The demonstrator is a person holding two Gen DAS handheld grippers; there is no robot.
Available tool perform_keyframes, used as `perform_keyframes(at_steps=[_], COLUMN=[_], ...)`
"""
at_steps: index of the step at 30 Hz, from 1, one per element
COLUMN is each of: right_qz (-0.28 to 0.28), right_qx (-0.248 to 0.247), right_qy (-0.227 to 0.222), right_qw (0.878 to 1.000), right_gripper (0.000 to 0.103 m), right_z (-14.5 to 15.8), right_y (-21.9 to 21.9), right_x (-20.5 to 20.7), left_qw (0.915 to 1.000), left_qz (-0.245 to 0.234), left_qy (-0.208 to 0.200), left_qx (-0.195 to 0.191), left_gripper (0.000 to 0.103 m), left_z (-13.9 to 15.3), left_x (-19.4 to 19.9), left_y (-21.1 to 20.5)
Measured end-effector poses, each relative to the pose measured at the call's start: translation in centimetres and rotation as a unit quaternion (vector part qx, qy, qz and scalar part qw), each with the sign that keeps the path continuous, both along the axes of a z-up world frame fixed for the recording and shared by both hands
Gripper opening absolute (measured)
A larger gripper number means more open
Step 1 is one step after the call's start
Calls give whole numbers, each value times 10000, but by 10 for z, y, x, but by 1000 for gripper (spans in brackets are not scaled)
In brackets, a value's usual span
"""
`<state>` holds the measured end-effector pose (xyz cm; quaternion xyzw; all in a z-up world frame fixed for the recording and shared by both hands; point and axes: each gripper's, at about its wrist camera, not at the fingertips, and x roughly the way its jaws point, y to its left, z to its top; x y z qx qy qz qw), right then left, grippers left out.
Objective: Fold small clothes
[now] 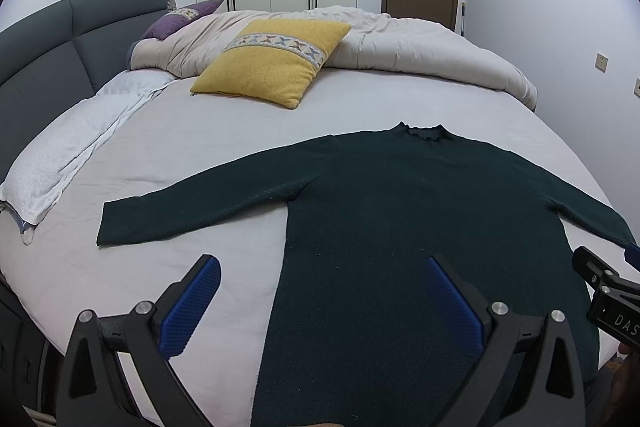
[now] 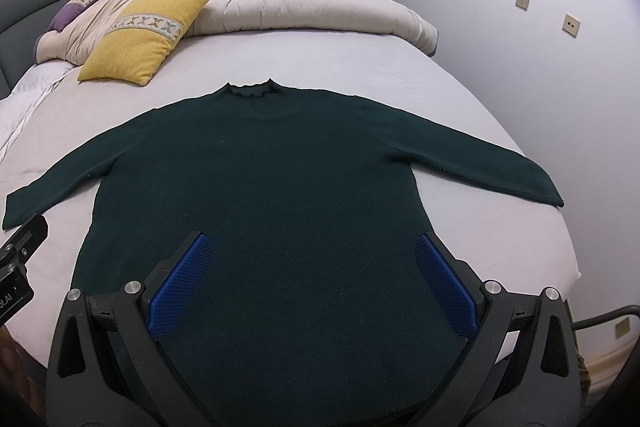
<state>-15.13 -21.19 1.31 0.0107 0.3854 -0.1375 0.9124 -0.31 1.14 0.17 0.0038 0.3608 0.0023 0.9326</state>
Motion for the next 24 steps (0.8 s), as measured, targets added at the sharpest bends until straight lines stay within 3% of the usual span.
perform_keyframes(at_steps=[9, 16, 21, 24], right_qz=[25, 69, 133, 213], right_qx=[-8, -53, 16, 115], right_qy=[44, 121, 206, 288], right_qw=[10000, 9999, 9997, 9993], right_gripper=[103, 103, 103, 103], right_z=[-1, -4, -9, -14], right_y=[-2, 0, 1, 1], right_x=[6, 14, 24, 33], left_qw=[10000, 9991, 9927, 9758], left_qz=[13, 52, 63, -110], left_qy=[31, 185, 465, 756], left_qx=[-63, -385, -1111, -2051], left_gripper=[103, 103, 103, 103], left_z=[-5, -15, -31, -47], left_x=[2, 8, 16, 26], left_y=[0, 13, 41, 67])
